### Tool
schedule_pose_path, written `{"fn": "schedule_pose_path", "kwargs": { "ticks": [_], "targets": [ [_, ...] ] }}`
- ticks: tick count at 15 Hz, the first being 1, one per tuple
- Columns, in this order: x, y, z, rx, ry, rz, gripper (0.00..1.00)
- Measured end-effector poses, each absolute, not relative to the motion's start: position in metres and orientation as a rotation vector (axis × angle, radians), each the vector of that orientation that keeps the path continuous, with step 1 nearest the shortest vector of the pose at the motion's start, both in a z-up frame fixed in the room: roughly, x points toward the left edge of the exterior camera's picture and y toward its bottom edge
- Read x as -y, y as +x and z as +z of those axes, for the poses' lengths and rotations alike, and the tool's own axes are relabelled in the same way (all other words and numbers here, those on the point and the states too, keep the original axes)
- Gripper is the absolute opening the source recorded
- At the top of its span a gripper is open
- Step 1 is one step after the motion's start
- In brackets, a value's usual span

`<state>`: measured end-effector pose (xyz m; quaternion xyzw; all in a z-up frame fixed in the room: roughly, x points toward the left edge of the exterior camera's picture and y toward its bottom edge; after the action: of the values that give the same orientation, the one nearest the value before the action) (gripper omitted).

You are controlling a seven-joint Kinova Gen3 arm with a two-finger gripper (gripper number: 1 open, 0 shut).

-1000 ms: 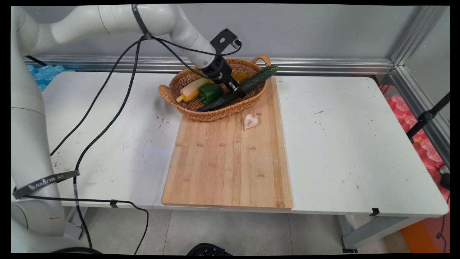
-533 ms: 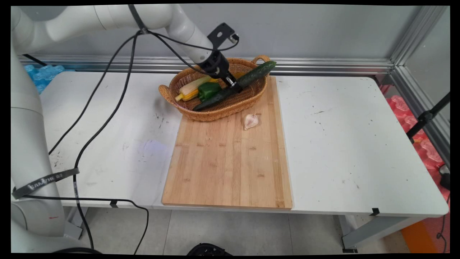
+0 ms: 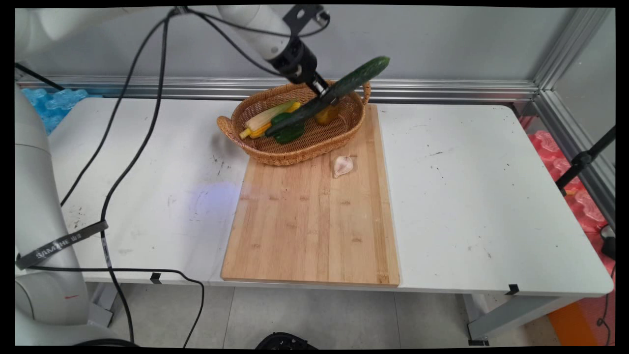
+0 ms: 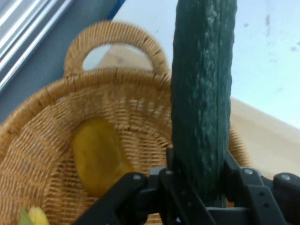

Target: Place the picked object on the cutting board

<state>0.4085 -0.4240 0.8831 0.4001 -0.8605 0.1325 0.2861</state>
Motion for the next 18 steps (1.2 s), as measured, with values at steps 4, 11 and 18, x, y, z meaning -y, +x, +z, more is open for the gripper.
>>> {"fn": "schedule_pose_path", "kwargs": {
  "ticks": [4, 11, 18],
  "targets": [
    [0.407, 0.396, 0.918, 2.328, 1.013, 0.339, 0.00],
    [0.357, 0.371, 0.948, 2.419, 0.956, 0.272, 0.00],
    [0.311, 0.350, 0.929, 2.528, 0.994, 0.239, 0.00]
  ]
}}
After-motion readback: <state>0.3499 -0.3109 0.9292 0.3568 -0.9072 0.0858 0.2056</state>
